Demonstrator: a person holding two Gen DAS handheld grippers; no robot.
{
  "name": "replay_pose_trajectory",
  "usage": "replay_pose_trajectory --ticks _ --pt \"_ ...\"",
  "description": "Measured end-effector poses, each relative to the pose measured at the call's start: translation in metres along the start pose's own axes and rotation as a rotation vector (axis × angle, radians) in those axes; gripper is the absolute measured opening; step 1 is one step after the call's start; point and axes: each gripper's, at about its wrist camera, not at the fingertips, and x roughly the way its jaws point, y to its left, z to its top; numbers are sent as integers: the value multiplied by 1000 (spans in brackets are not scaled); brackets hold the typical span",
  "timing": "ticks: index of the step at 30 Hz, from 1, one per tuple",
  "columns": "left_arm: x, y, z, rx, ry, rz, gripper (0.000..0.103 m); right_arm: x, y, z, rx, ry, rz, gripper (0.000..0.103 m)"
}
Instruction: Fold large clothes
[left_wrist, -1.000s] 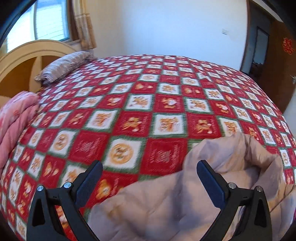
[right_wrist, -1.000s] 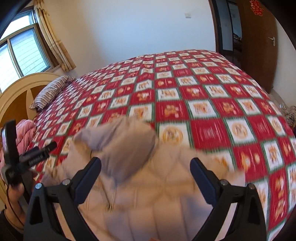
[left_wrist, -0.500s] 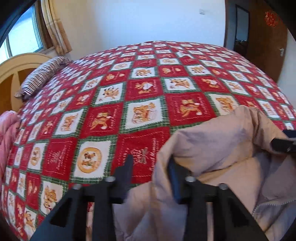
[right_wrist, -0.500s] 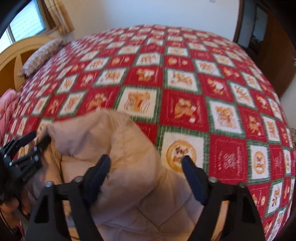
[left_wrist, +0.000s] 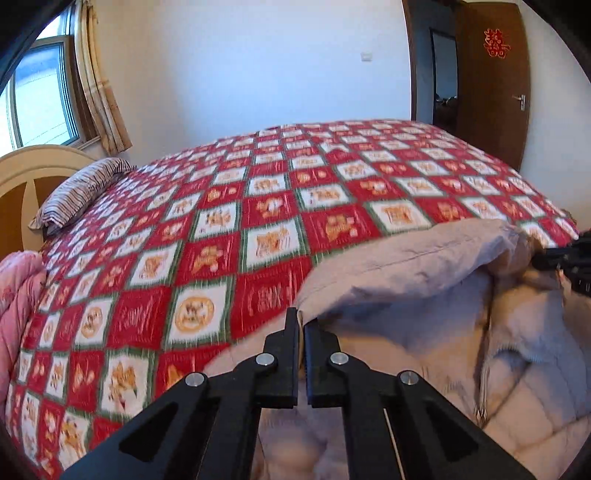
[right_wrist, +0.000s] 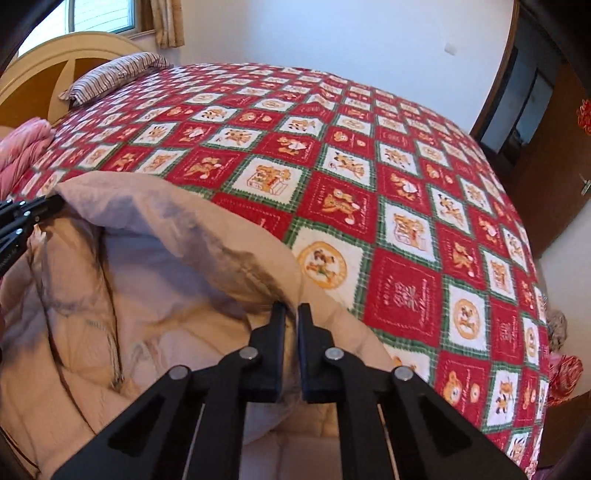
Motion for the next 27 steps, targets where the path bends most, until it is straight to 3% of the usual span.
replay_pose_trajectory --ticks 6,13,17,22,24,26,27 --pt "10 -9 -35 16 54 -1 1 3 -3 -23 -8 -3 -45 4" --pt "11 -15 -41 35 65 11 2 21 -8 -41 20 21 -70 4" --pt "-4 -5 -40 -10 87 -33 2 18 -4 -43 11 7 -83 5" --pt "-36 24 -39 -86 32 22 2 8 -10 -49 19 1 -75 6" --pt "-46 43 -31 -145 1 50 2 2 -14 -53 28 4 -71 15" --pt "-47 61 -18 -200 -19 79 2 -9 -21 -57 32 -5 -66 44" --pt "-45 68 -12 -217 -19 84 3 -16 -24 -58 36 -17 -69 50"
